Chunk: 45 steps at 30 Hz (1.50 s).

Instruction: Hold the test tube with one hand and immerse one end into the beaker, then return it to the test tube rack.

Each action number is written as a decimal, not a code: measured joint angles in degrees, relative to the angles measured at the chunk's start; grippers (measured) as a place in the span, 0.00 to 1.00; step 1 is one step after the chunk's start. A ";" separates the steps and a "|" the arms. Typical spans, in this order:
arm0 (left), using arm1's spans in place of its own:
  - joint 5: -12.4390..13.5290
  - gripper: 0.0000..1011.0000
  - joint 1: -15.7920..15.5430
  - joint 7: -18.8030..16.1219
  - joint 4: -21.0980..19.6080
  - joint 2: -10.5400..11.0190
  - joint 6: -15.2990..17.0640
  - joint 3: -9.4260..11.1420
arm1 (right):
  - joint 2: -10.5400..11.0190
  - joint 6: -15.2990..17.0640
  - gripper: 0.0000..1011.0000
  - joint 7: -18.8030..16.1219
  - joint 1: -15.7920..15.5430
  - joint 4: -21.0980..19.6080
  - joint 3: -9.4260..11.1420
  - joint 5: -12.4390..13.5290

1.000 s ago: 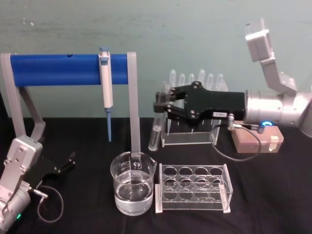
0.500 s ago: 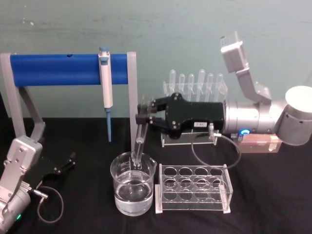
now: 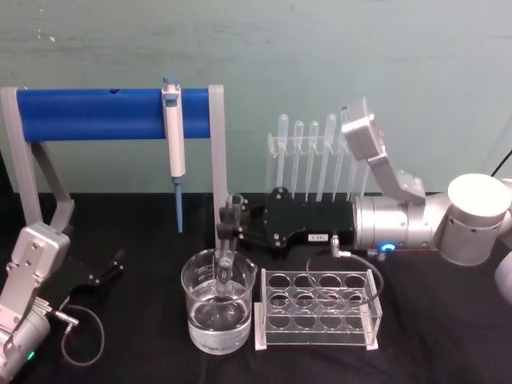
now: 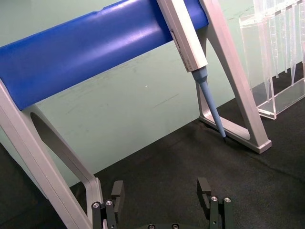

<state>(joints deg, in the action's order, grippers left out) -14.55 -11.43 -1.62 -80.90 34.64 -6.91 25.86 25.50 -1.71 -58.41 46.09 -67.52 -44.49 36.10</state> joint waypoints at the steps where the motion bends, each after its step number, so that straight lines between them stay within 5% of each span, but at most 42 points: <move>1: 0.00 0.99 0.00 0.00 0.00 0.00 0.00 0.00 | -0.16 -0.39 0.22 -0.04 -0.11 0.41 -0.14 -0.29; 26: 0.00 0.99 0.00 0.00 0.00 0.00 0.00 0.00 | -3.07 -4.04 0.22 0.61 -1.88 5.79 -0.67 -5.05; 45: 0.00 0.99 0.00 0.00 0.00 0.00 0.00 0.00 | -4.74 -5.38 0.22 -0.18 -2.10 7.86 0.05 -6.09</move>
<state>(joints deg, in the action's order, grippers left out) -14.55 -11.43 -1.62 -80.90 34.65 -6.91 25.86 20.76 -7.09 -58.59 43.99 -59.66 -44.44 30.01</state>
